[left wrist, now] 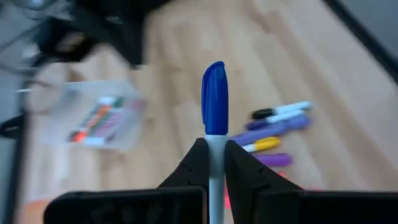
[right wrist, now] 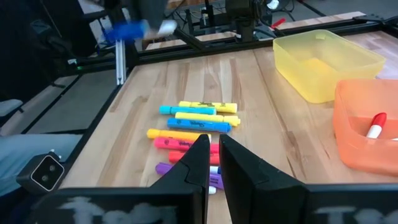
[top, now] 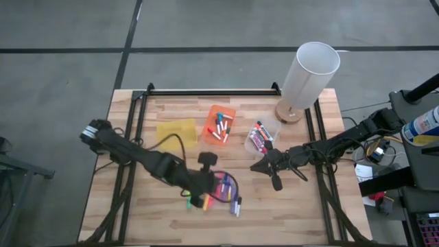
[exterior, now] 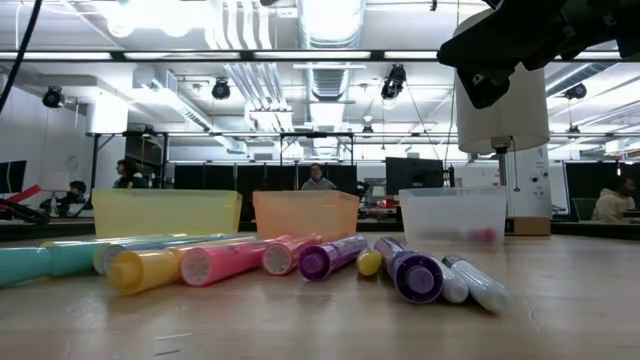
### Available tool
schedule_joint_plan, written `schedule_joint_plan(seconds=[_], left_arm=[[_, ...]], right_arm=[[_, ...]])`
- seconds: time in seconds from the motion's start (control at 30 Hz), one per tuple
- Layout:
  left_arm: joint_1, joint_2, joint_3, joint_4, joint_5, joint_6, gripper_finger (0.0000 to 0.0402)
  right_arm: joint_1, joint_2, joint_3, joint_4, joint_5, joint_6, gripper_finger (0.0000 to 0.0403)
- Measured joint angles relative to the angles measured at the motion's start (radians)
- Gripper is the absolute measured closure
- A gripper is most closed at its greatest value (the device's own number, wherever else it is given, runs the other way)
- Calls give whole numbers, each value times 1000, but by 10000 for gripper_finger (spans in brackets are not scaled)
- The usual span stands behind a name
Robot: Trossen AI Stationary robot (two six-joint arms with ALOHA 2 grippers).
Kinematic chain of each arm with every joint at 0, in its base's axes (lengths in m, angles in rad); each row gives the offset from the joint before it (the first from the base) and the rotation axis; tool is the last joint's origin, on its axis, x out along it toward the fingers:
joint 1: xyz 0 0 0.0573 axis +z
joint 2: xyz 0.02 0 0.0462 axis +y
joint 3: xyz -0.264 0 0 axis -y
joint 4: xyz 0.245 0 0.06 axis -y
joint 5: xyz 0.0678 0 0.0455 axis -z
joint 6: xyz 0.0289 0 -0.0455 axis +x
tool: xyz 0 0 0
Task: Pick & Place Markers
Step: Put the bottom blue pen into the orange bin
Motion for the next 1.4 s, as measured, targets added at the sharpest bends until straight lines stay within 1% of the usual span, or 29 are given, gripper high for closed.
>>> schedule_joint_plan(seconds=[0.1, 0.23, 0.33, 0.57, 0.7, 0.8, 0.97, 1.03, 1.13, 1.23, 1.4], left_arm=[[27, -30, 0, -18, -41, 6, 380], [94, -43, -1, -45, -48, 7, 380], [158, -43, -2, -70, -47, 9, 380], [340, -42, -36, -66, -38, 28, 381], [455, -42, -72, -49, 20, 24, 381], [535, -41, -105, -17, 93, 3, 381], [639, -41, -182, 98, 215, -48, 380], [668, -39, -219, 162, 251, -59, 375], [706, -37, -270, 216, 257, -64, 374], [738, -37, -325, 304, 268, -95, 378], [763, -37, -398, 380, 330, -136, 378]], right_arm=[[0, 0, 0, 0, 0, 4, 371], [0, 0, 0, 1, 0, 9, 371], [0, 0, 0, 1, 0, 8, 371], [0, 0, 0, 0, 0, 8, 371], [0, 0, 0, 0, 0, 7, 371], [0, 0, 0, 0, 0, 4, 371], [0, 0, 0, 0, 0, 0, 371], [0, 0, 0, 0, 0, 0, 371], [0, 0, 0, 0, 0, -1, 371], [0, 0, 0, 0, 0, -1, 371], [0, 0, 0, 0, 0, -4, 371]])
